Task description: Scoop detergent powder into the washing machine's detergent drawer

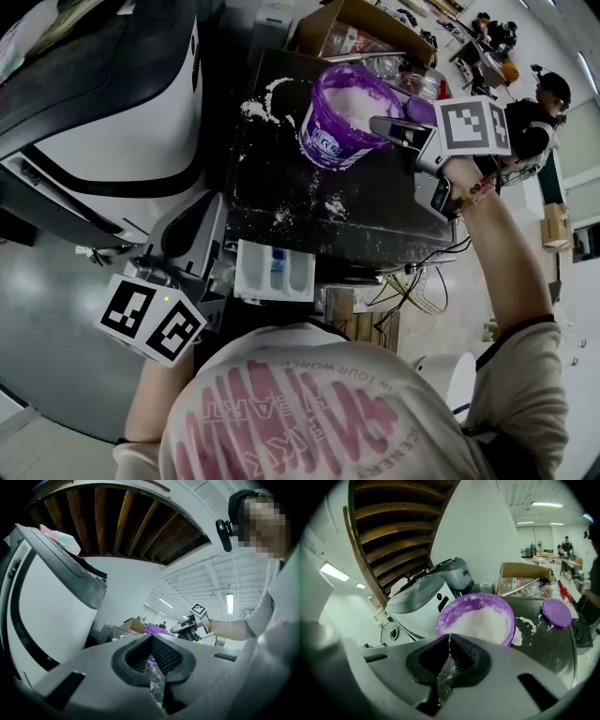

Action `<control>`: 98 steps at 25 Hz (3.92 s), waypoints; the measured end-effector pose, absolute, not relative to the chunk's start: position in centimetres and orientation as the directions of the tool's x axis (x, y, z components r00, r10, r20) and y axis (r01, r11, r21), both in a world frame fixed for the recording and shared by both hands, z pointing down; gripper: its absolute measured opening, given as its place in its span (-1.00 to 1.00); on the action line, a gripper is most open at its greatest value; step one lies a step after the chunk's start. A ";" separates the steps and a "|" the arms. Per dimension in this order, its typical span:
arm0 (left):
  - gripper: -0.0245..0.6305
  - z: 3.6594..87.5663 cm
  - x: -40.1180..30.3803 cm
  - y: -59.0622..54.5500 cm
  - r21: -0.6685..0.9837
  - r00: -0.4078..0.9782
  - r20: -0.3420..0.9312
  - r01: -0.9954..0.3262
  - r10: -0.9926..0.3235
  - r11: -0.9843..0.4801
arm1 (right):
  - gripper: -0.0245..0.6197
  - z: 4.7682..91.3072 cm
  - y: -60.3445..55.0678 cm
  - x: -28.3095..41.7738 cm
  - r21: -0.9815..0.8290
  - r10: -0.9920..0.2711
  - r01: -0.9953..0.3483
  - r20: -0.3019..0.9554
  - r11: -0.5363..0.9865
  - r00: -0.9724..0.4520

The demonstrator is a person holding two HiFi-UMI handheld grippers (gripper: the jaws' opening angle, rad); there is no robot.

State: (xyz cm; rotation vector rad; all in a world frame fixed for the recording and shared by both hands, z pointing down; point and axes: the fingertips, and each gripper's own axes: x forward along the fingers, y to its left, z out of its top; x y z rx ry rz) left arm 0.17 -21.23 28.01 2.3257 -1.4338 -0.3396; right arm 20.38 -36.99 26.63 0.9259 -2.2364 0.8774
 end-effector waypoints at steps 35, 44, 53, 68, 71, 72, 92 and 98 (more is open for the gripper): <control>-0.92 27.7 0.2 -20.5 0.430 0.475 -0.008 -0.793 -0.880 -0.431 | -0.91 26.6 -37.4 20.8 -0.683 -0.569 -0.678 0.454 0.271 -0.685; -0.92 27.3 0.1 -19.9 0.422 0.472 -0.002 -0.799 -0.882 -0.429 | -0.91 26.2 -37.5 21.5 -0.754 -0.649 -0.627 0.379 0.197 -0.660; -0.92 27.2 -0.4 -19.4 0.417 0.452 0.010 -0.812 -0.892 -0.407 | -0.91 26.2 -37.6 22.2 -0.826 -0.690 -0.550 0.325 0.125 -0.646; -0.92 26.6 -0.3 -18.4 0.408 0.446 0.005 -0.818 -0.895 -0.406 | -0.91 24.9 -37.5 23.7 -0.879 -0.748 -0.463 0.235 0.108 -0.620; -0.92 26.5 -0.3 -18.1 0.406 0.441 0.007 -0.821 -0.897 -0.401 | -0.91 24.7 -37.2 23.9 -0.884 -0.749 -0.453 0.226 0.110 -0.623; -0.92 26.6 -0.3 -18.0 0.404 0.439 0.013 -0.824 -0.898 -0.397 | -0.91 24.6 -37.1 23.9 -0.887 -0.748 -0.448 0.222 0.111 -0.625; -0.92 24.5 1.5 -16.6 0.410 0.474 -0.045 -0.794 -0.879 -0.449 | -0.91 22.7 -29.7 21.7 -0.933 -0.671 -0.303 0.098 0.196 -0.735; -0.92 24.0 1.6 -16.7 0.412 0.489 -0.059 -0.782 -0.870 -0.467 | -0.92 23.4 -27.3 20.8 -0.945 -0.654 -0.273 0.093 0.179 -0.751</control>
